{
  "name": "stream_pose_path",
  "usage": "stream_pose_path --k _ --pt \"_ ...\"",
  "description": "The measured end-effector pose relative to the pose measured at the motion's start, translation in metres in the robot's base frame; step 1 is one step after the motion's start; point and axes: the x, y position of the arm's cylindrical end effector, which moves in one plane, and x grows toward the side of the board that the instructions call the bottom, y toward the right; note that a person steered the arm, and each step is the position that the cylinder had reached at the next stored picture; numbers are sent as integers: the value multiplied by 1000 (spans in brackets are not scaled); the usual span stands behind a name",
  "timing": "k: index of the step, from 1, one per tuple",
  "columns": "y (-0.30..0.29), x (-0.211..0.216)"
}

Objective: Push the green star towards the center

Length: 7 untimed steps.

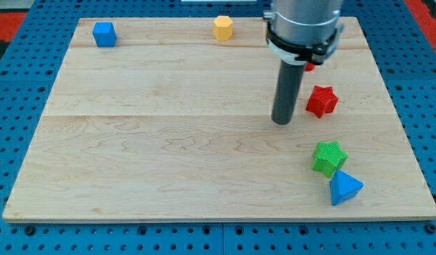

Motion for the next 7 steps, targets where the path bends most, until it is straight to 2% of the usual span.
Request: stream_pose_path --k 2,3,5,7 --pt "83 8" --pt "120 31" --pt "115 82" --pt "67 95"
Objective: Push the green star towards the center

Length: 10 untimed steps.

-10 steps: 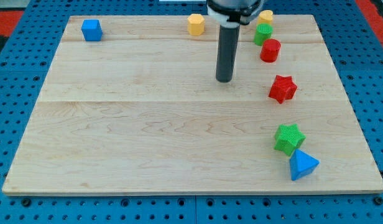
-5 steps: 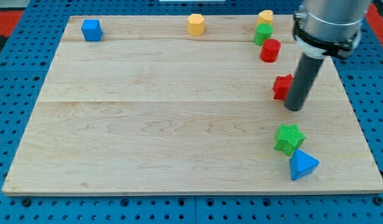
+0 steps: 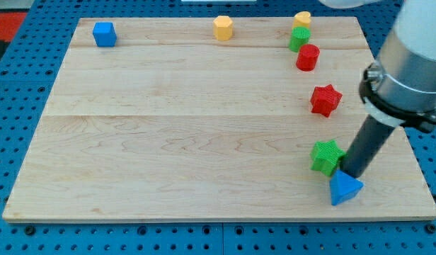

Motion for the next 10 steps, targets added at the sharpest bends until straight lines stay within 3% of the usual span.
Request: stream_pose_path --k 4,7,10 --pt "-29 -36" --pt "-100 -53" --pt "-129 -86"
